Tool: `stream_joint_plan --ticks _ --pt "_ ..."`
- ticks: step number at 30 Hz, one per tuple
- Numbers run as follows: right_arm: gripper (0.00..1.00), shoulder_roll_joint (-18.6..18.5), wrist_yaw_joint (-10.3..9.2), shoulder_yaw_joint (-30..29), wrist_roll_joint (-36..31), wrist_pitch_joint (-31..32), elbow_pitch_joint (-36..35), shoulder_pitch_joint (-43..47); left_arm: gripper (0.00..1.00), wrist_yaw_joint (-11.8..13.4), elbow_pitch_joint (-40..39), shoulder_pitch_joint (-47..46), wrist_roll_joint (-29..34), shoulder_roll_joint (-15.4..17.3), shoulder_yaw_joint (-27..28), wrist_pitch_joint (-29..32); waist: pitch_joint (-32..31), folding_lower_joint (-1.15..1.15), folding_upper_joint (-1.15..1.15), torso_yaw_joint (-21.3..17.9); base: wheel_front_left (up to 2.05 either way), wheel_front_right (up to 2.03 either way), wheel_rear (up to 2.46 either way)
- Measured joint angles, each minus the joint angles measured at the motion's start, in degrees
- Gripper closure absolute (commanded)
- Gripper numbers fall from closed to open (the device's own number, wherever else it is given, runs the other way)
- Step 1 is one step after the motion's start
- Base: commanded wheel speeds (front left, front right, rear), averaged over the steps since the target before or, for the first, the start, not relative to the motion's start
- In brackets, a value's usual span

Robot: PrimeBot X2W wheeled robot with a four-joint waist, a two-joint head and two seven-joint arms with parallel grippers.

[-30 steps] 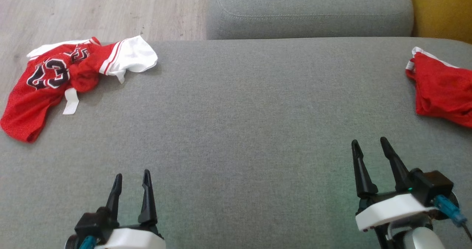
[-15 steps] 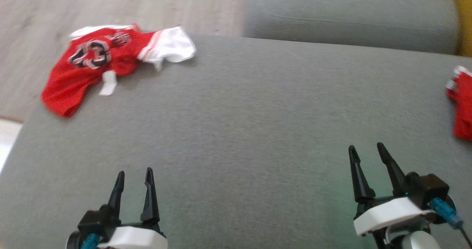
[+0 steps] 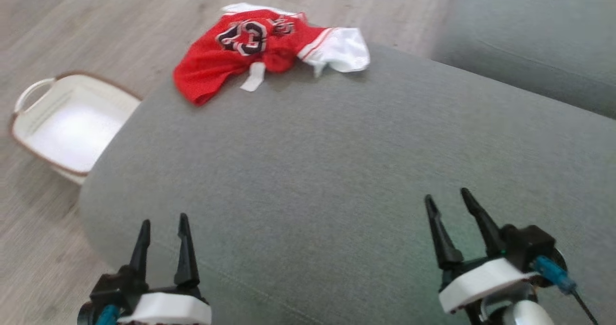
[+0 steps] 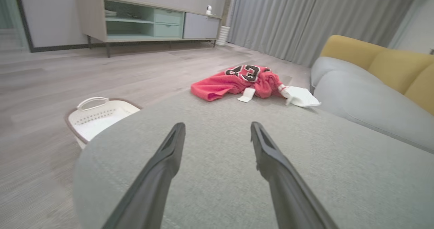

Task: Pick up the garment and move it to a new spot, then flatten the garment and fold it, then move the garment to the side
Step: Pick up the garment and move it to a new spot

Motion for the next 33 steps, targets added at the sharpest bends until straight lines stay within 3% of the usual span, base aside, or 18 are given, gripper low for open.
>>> stream_joint_plan --ticks 11,16,20,21,23,28,29,33 --pt "0.00 0.0 0.00 1.5 -1.9 2.0 -1.2 -4.6 0.00 0.6 -4.7 1.5 -0.3 -0.3 5.0 -0.1 3.8 0.01 0.00 2.2 0.00 0.00 0.00" --pt "0.00 0.0 0.00 -1.7 -4.2 2.9 -3.8 -4.8 0.00 0.1 -8.2 -1.1 0.4 3.7 7.6 0.2 6.0 0.01 0.00 2.3 0.00 0.00 0.00" --pt "0.00 0.0 0.00 -3.1 -6.9 4.8 -7.4 -6.5 0.00 -1.1 -11.5 -11.4 1.6 9.6 10.8 3.5 8.2 0.01 0.00 1.4 0.00 0.00 0.00" --pt "0.00 0.0 0.00 -3.3 -8.6 6.2 -10.3 -9.3 0.00 -2.5 -12.8 -21.2 2.4 13.9 12.2 6.4 10.4 0.01 0.00 -0.6 0.00 0.00 0.00" --pt "0.00 -0.1 0.00 -3.4 -9.7 7.2 -11.6 -10.8 0.00 -3.5 -12.8 -27.5 2.5 15.6 12.8 7.9 12.1 0.02 0.00 -2.2 0.00 0.00 0.00" --pt "0.00 -0.1 0.00 -3.5 -12.2 8.8 -15.1 -13.5 0.00 -6.9 -8.2 -43.3 3.4 18.2 12.2 11.6 16.8 0.02 0.00 -6.9 0.00 0.00 0.00" --pt "0.00 -0.1 0.00 -3.4 -12.9 9.6 -16.4 -14.5 0.00 -8.1 -3.8 -48.7 2.7 17.9 11.8 12.7 18.6 0.02 0.00 -9.0 0.00 0.00 0.00" --pt "0.00 -0.2 0.00 -3.4 -14.2 10.5 -19.4 -15.5 0.00 -9.6 7.5 -55.2 1.7 16.7 10.5 13.6 22.3 0.02 0.00 -12.9 0.00 0.00 0.00"
